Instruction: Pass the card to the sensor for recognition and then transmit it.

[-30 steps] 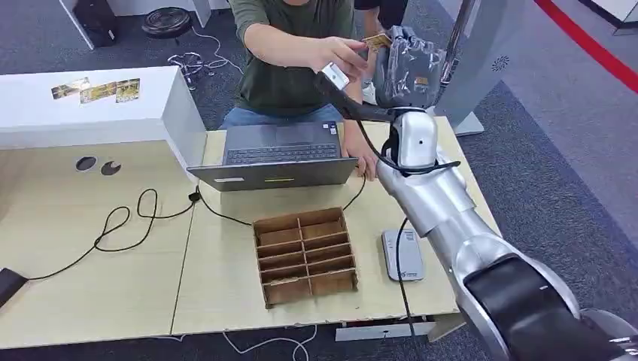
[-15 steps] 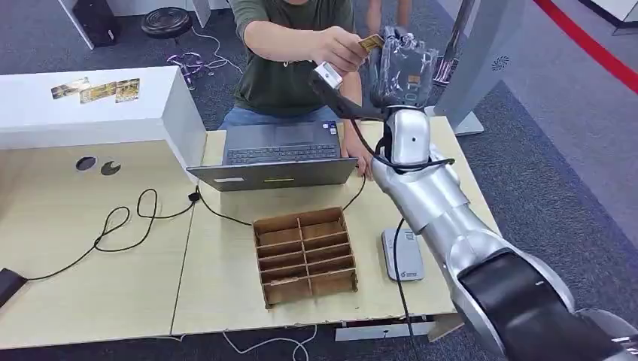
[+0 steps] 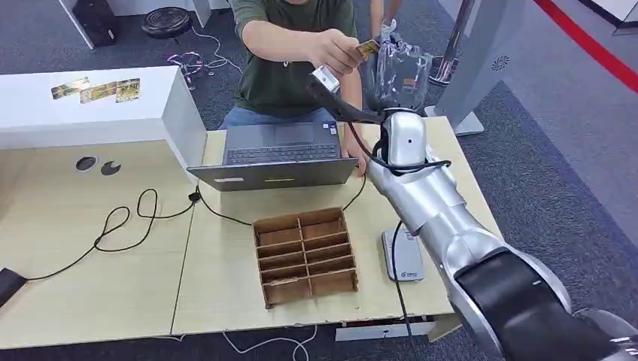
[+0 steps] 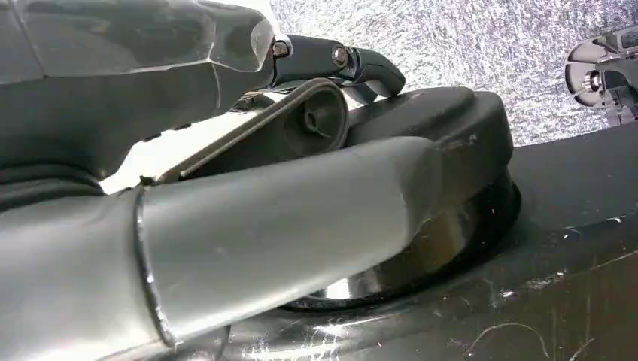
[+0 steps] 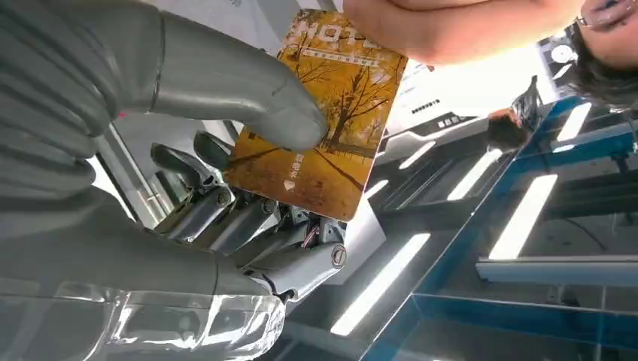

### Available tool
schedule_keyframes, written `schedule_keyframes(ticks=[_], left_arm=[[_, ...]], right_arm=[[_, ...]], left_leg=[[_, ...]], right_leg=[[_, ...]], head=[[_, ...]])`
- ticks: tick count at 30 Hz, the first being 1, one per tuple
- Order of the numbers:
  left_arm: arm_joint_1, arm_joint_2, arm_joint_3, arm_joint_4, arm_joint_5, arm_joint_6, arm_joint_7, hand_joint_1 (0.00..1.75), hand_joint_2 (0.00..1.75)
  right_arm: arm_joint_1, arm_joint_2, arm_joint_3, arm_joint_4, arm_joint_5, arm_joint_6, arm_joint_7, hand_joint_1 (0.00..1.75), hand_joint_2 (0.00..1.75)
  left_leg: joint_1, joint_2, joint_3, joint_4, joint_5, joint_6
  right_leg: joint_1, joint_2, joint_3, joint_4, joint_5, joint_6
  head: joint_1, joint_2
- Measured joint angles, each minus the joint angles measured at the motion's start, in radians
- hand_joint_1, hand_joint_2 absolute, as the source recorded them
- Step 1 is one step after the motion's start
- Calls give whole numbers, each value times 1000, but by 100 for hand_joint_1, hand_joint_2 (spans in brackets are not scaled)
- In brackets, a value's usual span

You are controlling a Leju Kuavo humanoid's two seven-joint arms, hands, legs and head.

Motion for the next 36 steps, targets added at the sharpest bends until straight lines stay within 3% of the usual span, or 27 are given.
schedule_keyframes(ticks=[1, 2, 11, 21, 36], left_arm=[[0, 0, 0, 0, 0, 0, 0, 0, 0], [0, 0, 0, 0, 0, 0, 0, 0, 0], [0, 0, -2, 1, 5, 0, 1, 0, 0], [1, 1, -2, 1, 24, 2, 0, 0, 0], [28, 11, -2, 2, 95, 10, -47, 0, 0]], right_arm=[[0, 0, 0, 1, 0, -1, -1, 96, 175], [0, 0, 0, 2, -1, -4, -4, 0, 175], [1, 3, -3, 11, -26, -35, -21, 0, 175], [58, -7, -67, -28, -110, -84, -57, 0, 175], [376, -110, -185, -364, -179, -95, -138, 0, 175]], left_leg=[[0, 0, 0, 0, 0, 0], [0, 0, 0, 0, 0, 0], [0, 0, 0, 0, 0, 0], [0, 0, 0, 0, 0, 0], [0, -1, -2, 0, 0, 0]], right_leg=[[0, 0, 0, 0, 0, 0], [0, 0, 0, 0, 0, 0], [0, 0, 0, 0, 0, 0], [0, 0, -1, 0, 0, 0], [0, -1, -2, -1, 0, 0]], head=[[0, 0], [0, 0], [0, 0], [0, 0], [0, 0]])
